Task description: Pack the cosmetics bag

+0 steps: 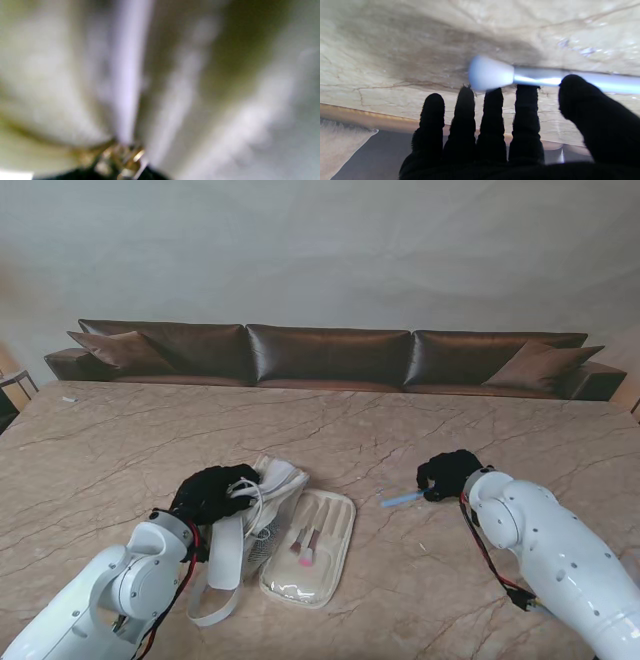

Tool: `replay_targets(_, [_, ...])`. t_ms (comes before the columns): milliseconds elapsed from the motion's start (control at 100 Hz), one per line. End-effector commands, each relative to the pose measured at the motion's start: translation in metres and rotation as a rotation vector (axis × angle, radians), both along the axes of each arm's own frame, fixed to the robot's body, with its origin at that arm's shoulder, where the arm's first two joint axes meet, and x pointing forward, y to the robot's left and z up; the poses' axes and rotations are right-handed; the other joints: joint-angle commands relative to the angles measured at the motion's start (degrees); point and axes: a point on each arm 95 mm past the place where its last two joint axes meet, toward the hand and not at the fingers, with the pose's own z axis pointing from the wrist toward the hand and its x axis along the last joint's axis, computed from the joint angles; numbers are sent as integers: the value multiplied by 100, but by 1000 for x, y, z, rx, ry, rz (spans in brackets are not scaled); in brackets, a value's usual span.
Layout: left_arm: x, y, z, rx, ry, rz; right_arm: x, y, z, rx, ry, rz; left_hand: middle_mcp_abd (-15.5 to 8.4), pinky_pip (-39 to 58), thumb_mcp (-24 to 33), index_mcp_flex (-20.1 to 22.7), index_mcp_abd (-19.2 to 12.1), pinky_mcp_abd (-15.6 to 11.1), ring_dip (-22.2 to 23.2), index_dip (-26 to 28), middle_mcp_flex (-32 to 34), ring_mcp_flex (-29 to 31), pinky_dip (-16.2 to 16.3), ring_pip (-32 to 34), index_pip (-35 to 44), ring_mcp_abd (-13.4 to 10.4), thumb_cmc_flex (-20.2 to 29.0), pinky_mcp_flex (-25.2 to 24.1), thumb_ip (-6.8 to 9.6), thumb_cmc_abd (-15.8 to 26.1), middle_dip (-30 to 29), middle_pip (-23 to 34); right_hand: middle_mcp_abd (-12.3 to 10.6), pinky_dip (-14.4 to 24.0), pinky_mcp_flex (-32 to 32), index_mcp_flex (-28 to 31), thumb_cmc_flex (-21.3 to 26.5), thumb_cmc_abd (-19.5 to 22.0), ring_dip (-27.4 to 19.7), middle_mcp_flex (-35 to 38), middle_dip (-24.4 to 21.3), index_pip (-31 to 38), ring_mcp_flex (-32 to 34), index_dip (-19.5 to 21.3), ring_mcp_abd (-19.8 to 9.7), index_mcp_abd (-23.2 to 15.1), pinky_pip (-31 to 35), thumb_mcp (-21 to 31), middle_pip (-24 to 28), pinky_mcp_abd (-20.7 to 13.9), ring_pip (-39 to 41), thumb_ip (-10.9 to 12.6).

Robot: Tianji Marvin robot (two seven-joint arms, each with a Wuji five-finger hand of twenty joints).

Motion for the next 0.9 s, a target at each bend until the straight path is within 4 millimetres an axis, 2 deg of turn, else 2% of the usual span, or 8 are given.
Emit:
replay_targets(0, [-5, -2, -5, -3, 12, -3, -12, 5, -11, -9, 22, 28, -1091, 143, 607, 653, -703, 105, 74, 342, 2, 23, 103, 35, 1798, -64, 935, -3, 386, 992, 29, 56, 6, 256, 339, 275, -285, -173, 287, 625, 203, 124, 515, 189, 301, -189, 519, -215, 243, 180, 298, -102])
replay_targets(220, [-8, -7, -4, -7, 7, -13, -31, 11, -13, 41, 37, 20, -1096, 143, 600, 647, -710, 99, 74, 343, 3, 17, 102, 33, 1796, -65, 932, -3, 384, 987, 30, 57, 122, 427, 1236, 479, -227, -414, 836, 1415, 409, 142, 1707, 418, 613, -93, 1566, -347, 477, 465, 732, -199])
replay_targets(300, [-9, -8, -4, -7, 6, -16, -36, 11, -13, 25, 32, 45, -1092, 137, 602, 647, -709, 100, 74, 343, -4, 11, 101, 30, 1798, -60, 933, -15, 385, 994, 28, 52, -84, 359, 1162, 208, 4, -813, 1040, 1356, 541, -793, 1619, -358, 477, 183, 1622, 82, 664, 426, 813, -272])
replay_targets(470, [-10, -10, -4, -7, 7, -20, -45, 9, -17, -12, 24, 90, -1093, 129, 597, 647, -700, 114, 75, 342, -2, -4, 101, 23, 1795, -55, 942, -27, 386, 988, 30, 56, -257, 365, 630, -43, 389, -1746, 1326, 706, 911, -858, 689, -854, 202, 112, 1146, 707, 668, 312, 899, -497])
replay_targets(580, [-11, -11, -5, -7, 7, -21, -46, 10, -22, -45, -36, 125, -1102, 125, 593, 642, -713, 111, 75, 341, -1, -2, 101, 24, 1793, -57, 937, -29, 386, 997, 27, 53, -289, 474, 653, 342, -100, -2429, 1504, 654, 1125, -308, 560, -569, 149, -160, 1155, 637, 780, 280, 1141, -911])
replay_targets(780, [-12, -11, -5, -8, 6, -20, -45, 18, -36, -45, -101, 166, -1103, 125, 587, 639, -715, 121, 75, 341, -4, -14, 105, 15, 1793, -47, 936, -27, 384, 991, 28, 53, -333, 687, 975, 1562, -418, -2290, 1624, 1224, 1305, 576, 990, 118, 200, -887, 1611, 409, 971, 349, 1508, -1002])
replay_targets(830, [-12, -11, -5, -8, 6, -19, -44, 21, -39, -39, -111, 177, -1097, 125, 591, 647, -710, 121, 76, 341, 2, -13, 105, 16, 1797, -38, 942, -28, 386, 988, 28, 55, -368, 694, 1130, 2039, -208, -2250, 1661, 1530, 1385, 829, 1210, -204, 216, -1306, 1811, 133, 989, 393, 1608, -1886])
replay_targets(890, [-12, -11, -5, -9, 7, -19, -43, 25, -41, -27, -110, 182, -1095, 117, 590, 641, -702, 124, 78, 340, -5, -13, 105, 17, 1794, -30, 940, -44, 387, 994, 27, 52, -401, 724, 1274, 2485, 72, -2198, 1720, 1933, 1427, 1230, 1456, -852, 232, -1595, 2032, -90, 1025, 430, 1740, -2113])
